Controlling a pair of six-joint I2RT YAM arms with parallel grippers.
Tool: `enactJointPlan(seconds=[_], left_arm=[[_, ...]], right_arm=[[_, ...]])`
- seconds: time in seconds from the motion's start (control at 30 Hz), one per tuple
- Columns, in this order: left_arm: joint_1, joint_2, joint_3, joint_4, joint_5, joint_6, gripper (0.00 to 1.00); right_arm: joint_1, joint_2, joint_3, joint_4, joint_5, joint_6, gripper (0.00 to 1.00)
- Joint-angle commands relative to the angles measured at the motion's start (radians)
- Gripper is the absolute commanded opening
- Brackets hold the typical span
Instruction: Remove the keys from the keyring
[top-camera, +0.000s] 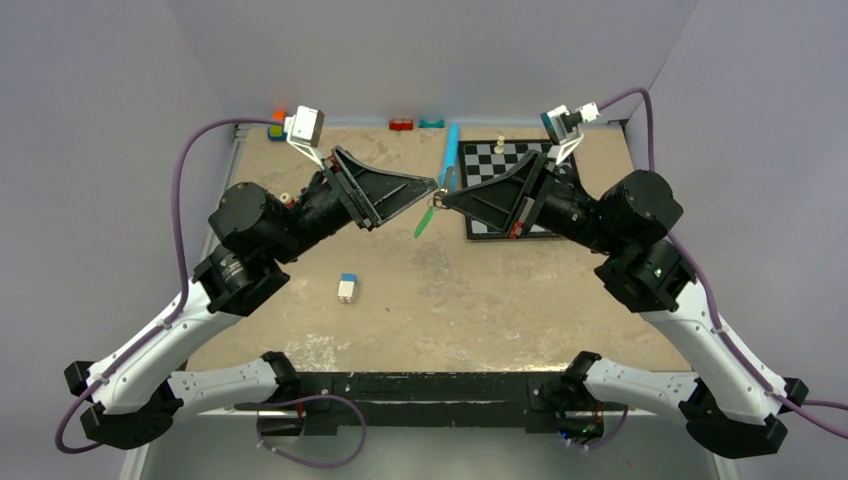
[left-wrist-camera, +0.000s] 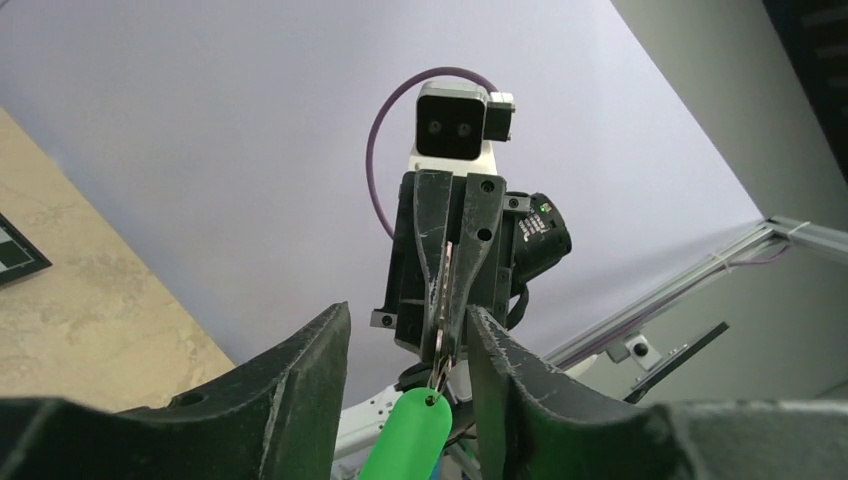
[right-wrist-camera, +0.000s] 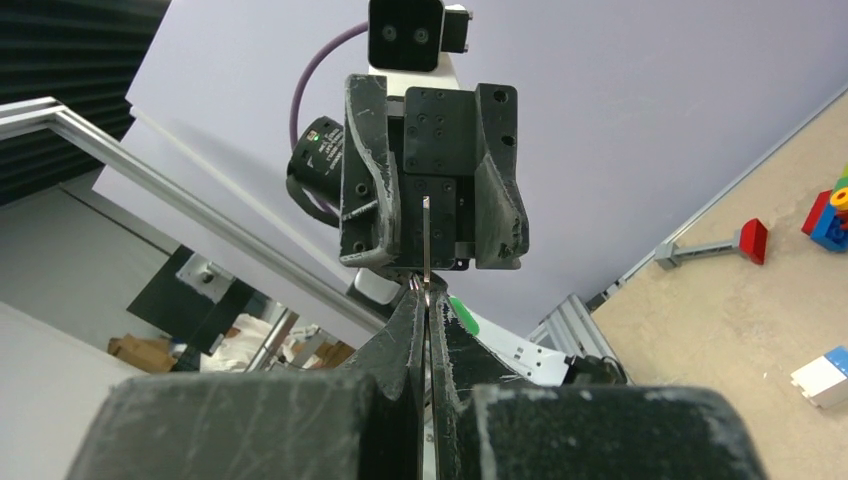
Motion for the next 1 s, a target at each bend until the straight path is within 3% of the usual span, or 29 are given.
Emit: enactJointPlan(seconds=[0.0,0.17,0.33,0.7,0.97], left_arm=[[0.004,-0.009,0.019,0.051,-0.040,0.019,0.55],[0.004,-0.024,0.010,0.038,-0.052,0.025,0.61],[0.004,-0.043,0.041,-0.062,-0.046,0.091,0.58],[0.021,0.093,0.480,-0.615,0.116,0.464,0.51],[0.023,0.191,0.635,-0.783,0.216,0.570,0.49]], right_arm=[[0.008,-0.008,0.009,0.017,-0.040,0.006,0.00],[0.008,-0.007,0.014,0.012,-0.037,0.004,0.00],[0.008,-0.008,0.026,-0.013,-0.031,-0.005,0.00],[0.008,-0.007,0.070,-0.103,-0.045,-0.040,0.00],[0.007,0.009,0.099,-0.129,-0.046,-0.054,0.00]])
